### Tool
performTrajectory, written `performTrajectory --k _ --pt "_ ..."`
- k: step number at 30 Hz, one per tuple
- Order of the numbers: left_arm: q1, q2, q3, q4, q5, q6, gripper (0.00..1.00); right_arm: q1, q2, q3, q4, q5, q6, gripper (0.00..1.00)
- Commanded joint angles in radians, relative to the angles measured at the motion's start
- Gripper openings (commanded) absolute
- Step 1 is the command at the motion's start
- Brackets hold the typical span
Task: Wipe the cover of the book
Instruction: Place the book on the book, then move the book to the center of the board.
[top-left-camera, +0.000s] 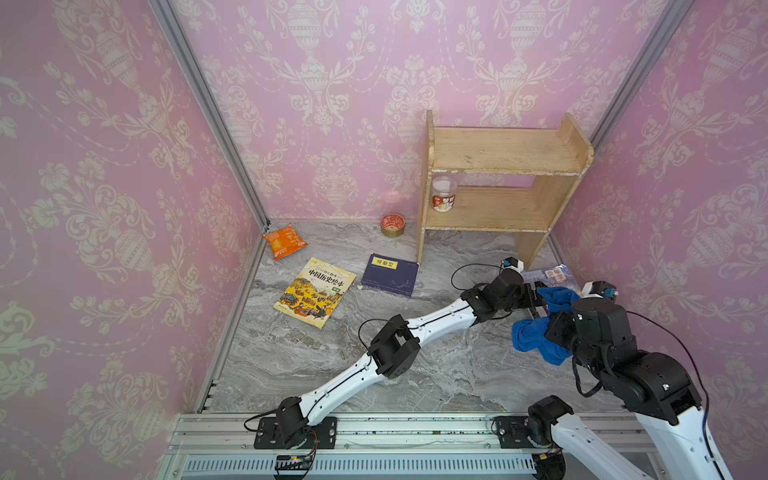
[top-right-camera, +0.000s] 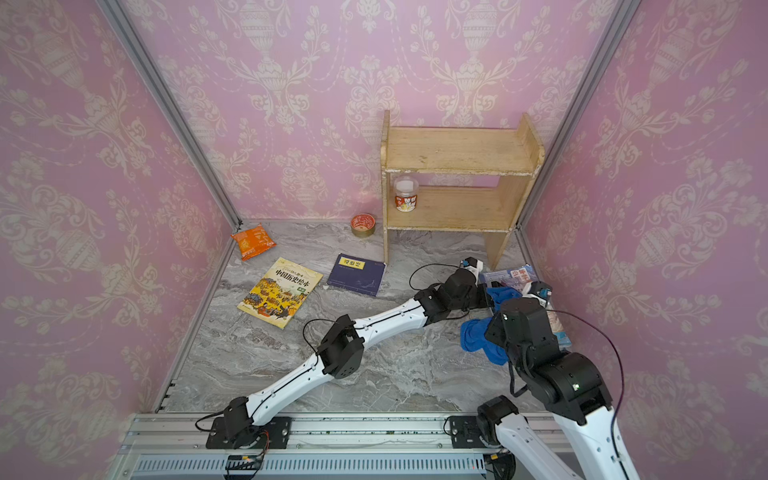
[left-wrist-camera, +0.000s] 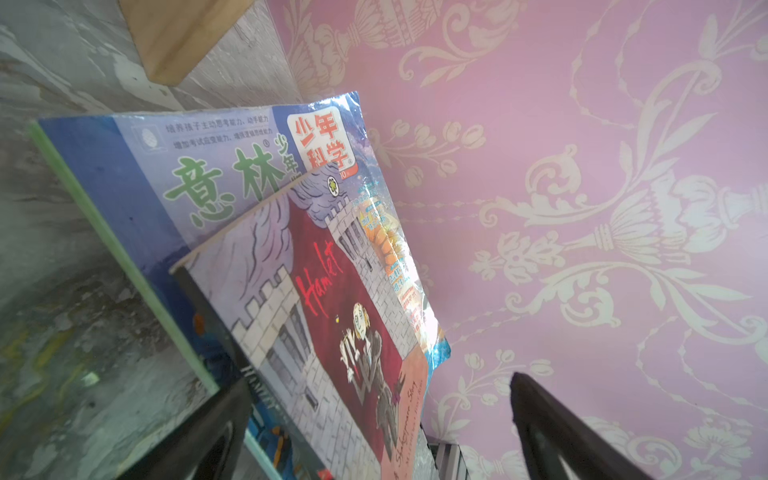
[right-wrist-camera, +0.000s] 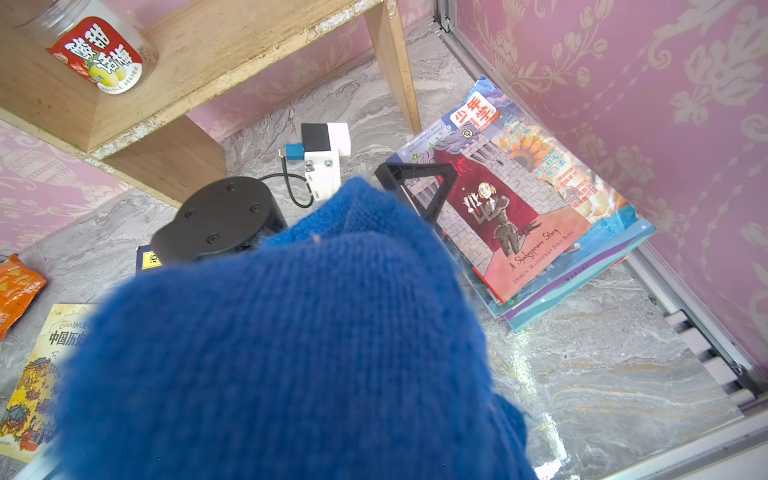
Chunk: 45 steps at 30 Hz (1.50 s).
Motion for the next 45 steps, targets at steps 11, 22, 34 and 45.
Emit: performTrajectory --k 11,22,34,45 --pt "0.011 -0.194 -0.123 -0.345 0.046 0.353 0.99 -0.006 -0.008 -0.018 -0.010 -0.006 -0.043 0.00" --pt "0.282 -0.989 -1.562 0.373 -0.154 0.506 0.99 -0.007 0.014 -0.173 0.190 -0.300 -0.092 0.00" --pt "0.753 -1.112 -1.743 0.541 -0.018 0.493 0.99 0.169 0.273 -0.299 0.545 -0.325 -0.017 0.00" --pt "0.949 -0.649 -1.124 0.145 0.389 0.369 0.99 0.211 0.724 -0.104 0.707 -0.263 -0.021 0.00"
